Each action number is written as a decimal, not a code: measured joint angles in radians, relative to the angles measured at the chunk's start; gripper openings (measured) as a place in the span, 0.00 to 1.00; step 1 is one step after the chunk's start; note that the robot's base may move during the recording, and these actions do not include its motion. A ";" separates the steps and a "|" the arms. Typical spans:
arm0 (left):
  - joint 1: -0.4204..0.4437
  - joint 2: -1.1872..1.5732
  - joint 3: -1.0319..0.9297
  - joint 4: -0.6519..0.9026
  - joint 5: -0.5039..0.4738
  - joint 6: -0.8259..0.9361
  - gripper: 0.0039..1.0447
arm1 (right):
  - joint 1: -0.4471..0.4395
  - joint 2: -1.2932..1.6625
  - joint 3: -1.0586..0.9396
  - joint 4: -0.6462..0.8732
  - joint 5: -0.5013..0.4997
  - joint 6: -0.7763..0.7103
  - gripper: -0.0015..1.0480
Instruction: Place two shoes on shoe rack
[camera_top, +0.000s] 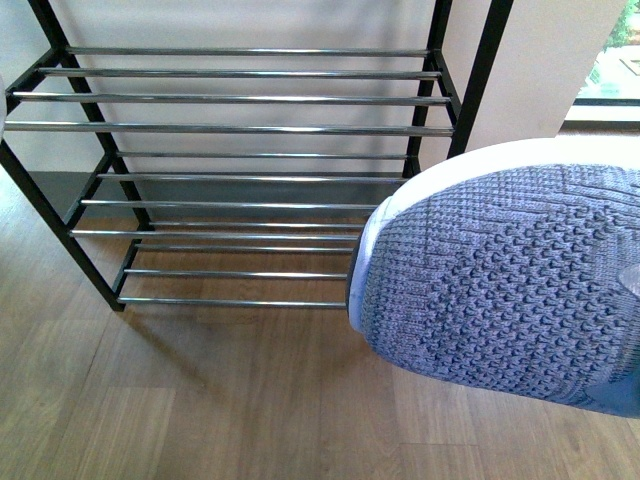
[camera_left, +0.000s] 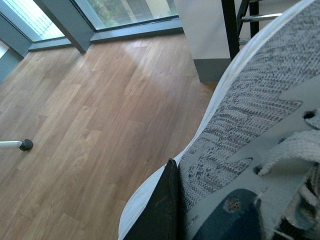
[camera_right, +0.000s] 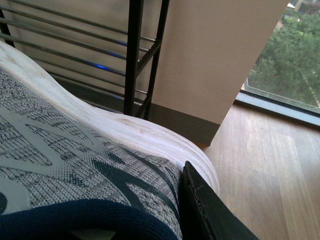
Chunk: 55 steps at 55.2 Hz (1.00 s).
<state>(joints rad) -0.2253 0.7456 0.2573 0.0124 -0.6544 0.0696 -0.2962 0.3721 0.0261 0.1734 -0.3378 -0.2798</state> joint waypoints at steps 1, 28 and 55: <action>0.000 0.000 0.000 0.000 -0.001 0.000 0.01 | 0.000 0.000 0.000 0.000 0.000 0.000 0.06; 0.000 0.000 0.000 0.000 -0.001 -0.003 0.01 | 0.000 0.000 0.000 0.000 -0.002 0.001 0.06; 0.000 0.000 0.000 0.000 -0.002 -0.003 0.01 | 0.000 0.000 0.000 0.000 -0.003 0.003 0.06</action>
<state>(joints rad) -0.2253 0.7456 0.2573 0.0124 -0.6559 0.0662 -0.2962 0.3721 0.0261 0.1738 -0.3405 -0.2771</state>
